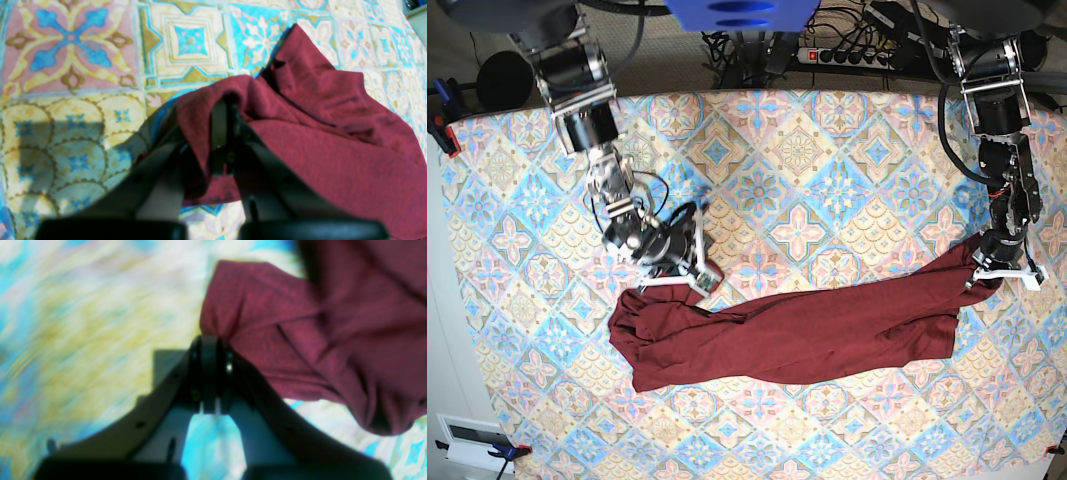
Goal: Layout the t-shirt on the table in an organized manner, then fold the t-shirt properly
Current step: 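Drag the held shirt part with the right gripper away from the table edge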
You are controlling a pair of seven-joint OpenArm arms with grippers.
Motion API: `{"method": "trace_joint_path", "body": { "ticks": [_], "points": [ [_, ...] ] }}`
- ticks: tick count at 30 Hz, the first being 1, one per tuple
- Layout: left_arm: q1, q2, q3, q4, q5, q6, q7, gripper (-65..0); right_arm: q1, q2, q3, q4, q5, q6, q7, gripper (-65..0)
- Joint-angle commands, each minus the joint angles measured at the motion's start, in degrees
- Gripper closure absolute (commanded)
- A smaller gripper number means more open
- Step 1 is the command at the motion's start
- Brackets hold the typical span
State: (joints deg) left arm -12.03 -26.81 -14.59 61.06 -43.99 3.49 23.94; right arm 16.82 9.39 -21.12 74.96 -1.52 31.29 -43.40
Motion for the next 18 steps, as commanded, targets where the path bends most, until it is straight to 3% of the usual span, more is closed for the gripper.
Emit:
{"method": "trace_joint_path", "body": {
  "ticks": [1,7,11,18],
  "points": [
    [-1.4,-1.2,-0.4,1.0,-0.3,-0.2,-1.2,-0.2,0.2,-0.2,-0.1,4.3,0.8,-0.2,0.4,0.0],
    [-1.4,-1.2,-0.3,1.1,-0.1,-0.2,-1.2,-0.1,-12.4,-0.7,-0.3,15.3,6.9,-0.2,-3.4,0.0],
    [-1.4,-1.4,-0.3,1.1,-0.1,-0.2,-1.2,-0.1,-18.9,-6.7,-0.8,19.8,8.2,-0.2,-3.8,0.0],
    [-1.3,-1.5,-0.3,1.1,0.0,-0.2,-1.2,-0.1,-22.0,-17.6,-13.5,20.4,8.1,-0.2,-3.8,0.0]
  ]
}}
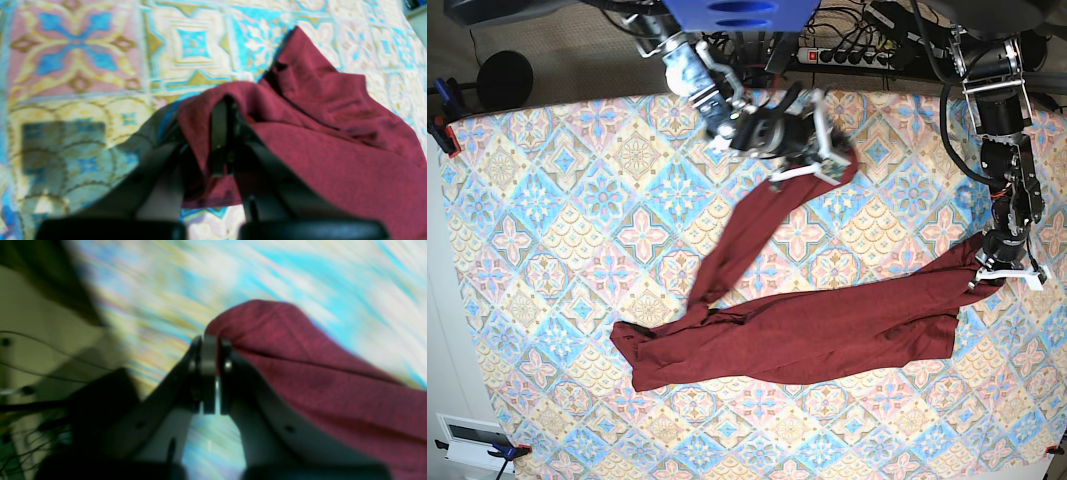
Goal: Layout the t-shirt on the table in an organized manner, then fold the t-shirt properly
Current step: 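Drag the held shirt part with the right gripper away from the table edge, then grasp the shirt strip with the left gripper and pull it outward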
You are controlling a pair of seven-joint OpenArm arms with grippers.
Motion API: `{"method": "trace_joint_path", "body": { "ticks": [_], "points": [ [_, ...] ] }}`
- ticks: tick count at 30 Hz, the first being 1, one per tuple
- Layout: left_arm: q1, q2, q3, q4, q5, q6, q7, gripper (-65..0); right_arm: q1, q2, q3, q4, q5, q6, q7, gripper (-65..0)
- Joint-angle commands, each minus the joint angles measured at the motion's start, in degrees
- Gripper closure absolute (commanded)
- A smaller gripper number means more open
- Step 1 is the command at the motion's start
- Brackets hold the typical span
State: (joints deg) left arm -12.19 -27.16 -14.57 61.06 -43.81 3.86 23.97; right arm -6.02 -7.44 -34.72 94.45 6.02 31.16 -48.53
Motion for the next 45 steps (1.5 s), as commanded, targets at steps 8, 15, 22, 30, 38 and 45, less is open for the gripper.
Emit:
{"method": "trace_joint_path", "body": {
  "ticks": [8,15,22,30,38,45],
  "points": [
    [0.4,-3.1,-0.2,1.1,-0.2,-0.6,-1.2,-0.2,6.9,-1.6,-9.5,-8.5,1.3,-0.1,1.8,0.0],
    [2.6,-6.8,1.9,4.2,-0.5,-0.6,2.6,-1.8,9.4,-1.6,-15.3,-10.6,-5.9,-0.1,1.8,-4.9],
    [12.1,-7.8,-2.8,16.7,-0.4,-0.6,3.6,-18.3,9.2,-1.6,-12.1,-5.9,-8.6,-0.1,1.8,-9.4],
    [23.0,-8.4,-4.5,28.4,-6.6,-8.1,12.2,-33.5,7.0,1.4,-4.6,2.7,-8.5,-0.1,1.9,-9.4],
    [34.1,-5.5,-2.7,41.8,-11.1,-8.7,19.4,-34.3,4.0,12.2,6.5,9.4,-8.5,-0.1,4.5,-9.4],
    [32.7,-2.2,7.1,38.9,-5.7,-8.7,22.9,-34.3,4.1,21.2,16.7,10.8,-1.2,-0.1,4.6,-9.4]
  ]
}}
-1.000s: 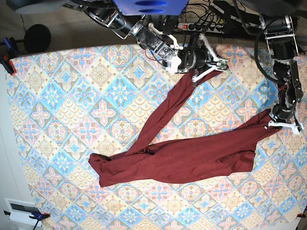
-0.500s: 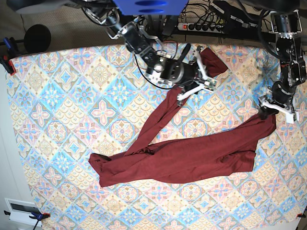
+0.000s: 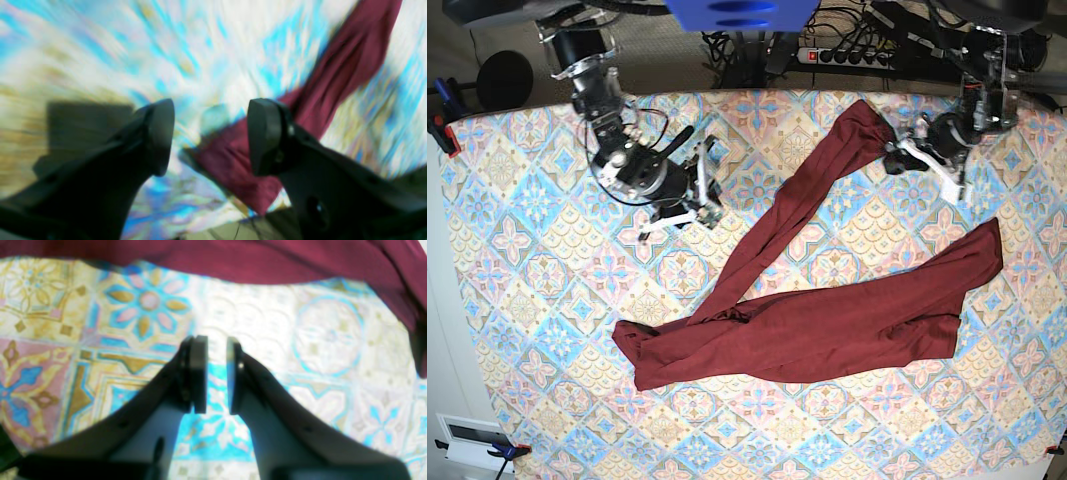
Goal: Layout the t-shirt on the table in an organized manner, then fold the t-shirt properly
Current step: 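Grasp the shirt strip with the left gripper and pull it outward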
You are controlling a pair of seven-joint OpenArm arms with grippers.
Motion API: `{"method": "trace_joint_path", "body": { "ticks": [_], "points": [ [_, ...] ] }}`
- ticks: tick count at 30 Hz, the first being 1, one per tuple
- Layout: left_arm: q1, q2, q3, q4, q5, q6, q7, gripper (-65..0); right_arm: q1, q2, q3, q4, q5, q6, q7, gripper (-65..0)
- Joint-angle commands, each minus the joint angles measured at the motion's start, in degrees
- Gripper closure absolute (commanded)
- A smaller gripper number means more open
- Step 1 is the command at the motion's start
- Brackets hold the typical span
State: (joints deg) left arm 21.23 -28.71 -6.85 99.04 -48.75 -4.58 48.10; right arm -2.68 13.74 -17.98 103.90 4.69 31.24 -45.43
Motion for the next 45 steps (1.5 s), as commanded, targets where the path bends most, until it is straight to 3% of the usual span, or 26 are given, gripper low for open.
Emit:
{"method": "trace_joint_path", "body": {
  "ticks": [1,4,7,9,13,14,23,26,31,38,45],
  "points": [
    [-1.7,-0.3,1.8,-0.2,1.1,-0.2,-1.1,-34.3,1.1,0.4,2.2,1.6,2.5,-0.2,1.5,-9.4],
    [-3.3,0.0,8.5,-3.4,6.3,-0.2,-1.3,-34.2,1.1,0.4,8.4,1.6,9.4,-0.2,1.5,-9.4],
    [-4.3,0.0,13.8,-3.8,8.9,-0.2,-1.3,-31.8,1.1,0.5,11.9,1.6,12.4,-0.2,1.5,-9.4],
    [-4.5,-0.3,15.6,-3.8,10.4,-0.2,-1.3,-24.5,1.1,0.5,12.7,1.6,12.9,-0.2,1.5,-9.4],
    [-4.5,-1.5,15.5,-3.7,13.9,-0.3,-1.3,-1.6,1.1,0.6,12.7,1.1,12.9,-0.2,1.5,-9.4],
    [-4.5,-2.3,15.5,-3.8,14.8,-0.3,-1.1,0.0,1.1,0.6,12.7,1.1,12.9,-0.2,1.5,-9.4],
    [-4.4,-10.5,15.5,-3.6,16.2,-0.3,-1.4,0.0,3.8,0.6,12.6,-1.3,13.1,-0.2,1.5,-9.4],
    [-4.2,-10.7,15.7,-3.4,15.3,-1.0,-1.4,-0.1,4.3,0.6,12.6,-2.1,13.1,-0.2,1.5,-9.4],
    [-2.6,-11.1,15.5,0.9,8.9,-7.2,-1.1,-1.5,4.2,0.5,12.5,-2.6,12.9,-0.2,1.5,-9.4],
    [-1.4,-10.9,15.6,1.4,7.3,-7.4,-1.0,-12.4,4.1,0.5,12.5,-2.6,12.9,-0.2,1.5,-9.4],
    [-1.2,-9.1,17.1,1.7,6.9,-7.9,-1.0,-13.8,4.1,0.5,12.5,-2.5,13.1,-0.2,1.5,-9.4]
  ]
}}
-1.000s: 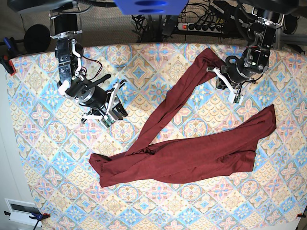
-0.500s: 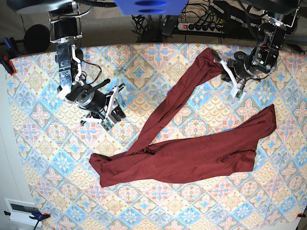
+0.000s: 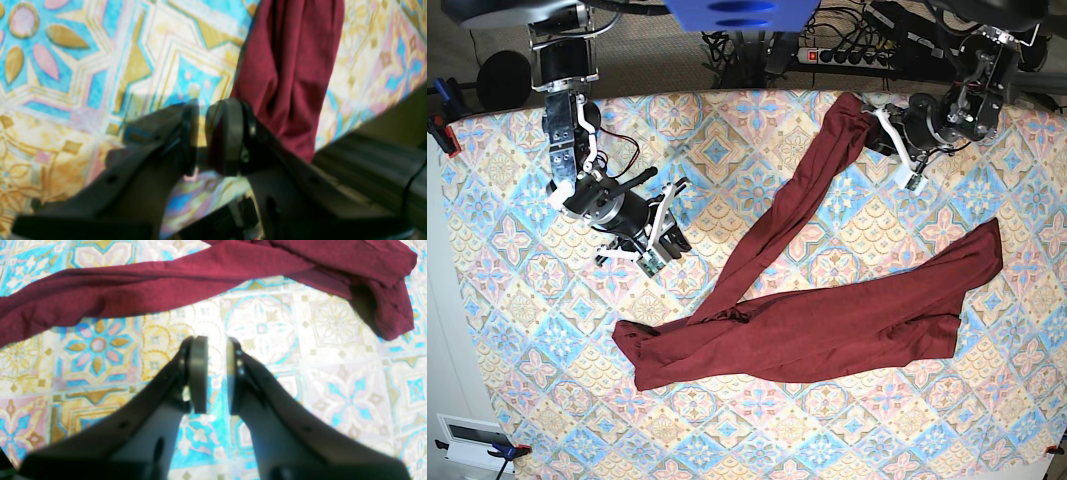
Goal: Layout the t-shirt on the table in an organized manner, then fold the t-shirt properly
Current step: 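Grasp the shirt strip with the left gripper and pull it outward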
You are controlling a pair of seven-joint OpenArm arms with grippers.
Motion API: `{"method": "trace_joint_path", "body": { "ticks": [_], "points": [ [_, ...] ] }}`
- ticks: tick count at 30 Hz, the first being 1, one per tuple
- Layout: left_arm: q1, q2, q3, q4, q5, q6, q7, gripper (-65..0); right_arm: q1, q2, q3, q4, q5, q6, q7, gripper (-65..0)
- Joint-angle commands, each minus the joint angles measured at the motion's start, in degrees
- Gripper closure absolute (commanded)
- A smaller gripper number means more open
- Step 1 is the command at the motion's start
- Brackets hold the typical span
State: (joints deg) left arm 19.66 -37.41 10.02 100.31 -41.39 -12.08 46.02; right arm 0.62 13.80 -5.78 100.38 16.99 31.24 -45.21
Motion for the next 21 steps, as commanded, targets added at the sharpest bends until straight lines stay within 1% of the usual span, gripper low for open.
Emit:
{"method": "trace_joint_path", "body": {
  "ticks": [1,5,7,13,18,19,21],
  "points": [
    [0.3,-0.5,0.8,1.3,-0.8,-0.5,1.1,-13.8,0.8,0.5,0.3,1.0,0.8,-0.2,1.3,-9.4],
    [0.4,-0.7,1.8,3.9,-4.7,-0.5,1.1,-13.8,0.7,0.5,0.3,1.1,0.8,-0.2,1.3,-9.4],
    [0.3,-1.7,2.0,4.0,-6.3,-0.5,1.1,-13.8,0.7,0.5,0.3,1.1,0.8,-0.2,1.3,-9.4],
    [-1.7,-1.7,6.7,4.0,-6.5,-0.5,1.1,-13.8,0.7,0.5,0.3,1.5,0.8,-0.2,1.3,-9.4],
    [-1.7,-1.5,7.3,4.3,-7.1,-0.5,0.9,-14.1,0.7,0.5,0.3,1.5,0.8,-0.2,1.3,-9.4],
    [-1.7,-1.5,7.3,4.3,-7.1,-0.5,0.9,-14.9,0.7,0.5,0.3,1.5,0.8,-0.2,1.3,-9.4],
    [-1.4,-1.5,7.3,4.3,-7.1,-0.5,0.9,-18.6,0.7,0.5,0.3,1.5,0.8,-0.2,1.3,-9.4]
  ]
}}
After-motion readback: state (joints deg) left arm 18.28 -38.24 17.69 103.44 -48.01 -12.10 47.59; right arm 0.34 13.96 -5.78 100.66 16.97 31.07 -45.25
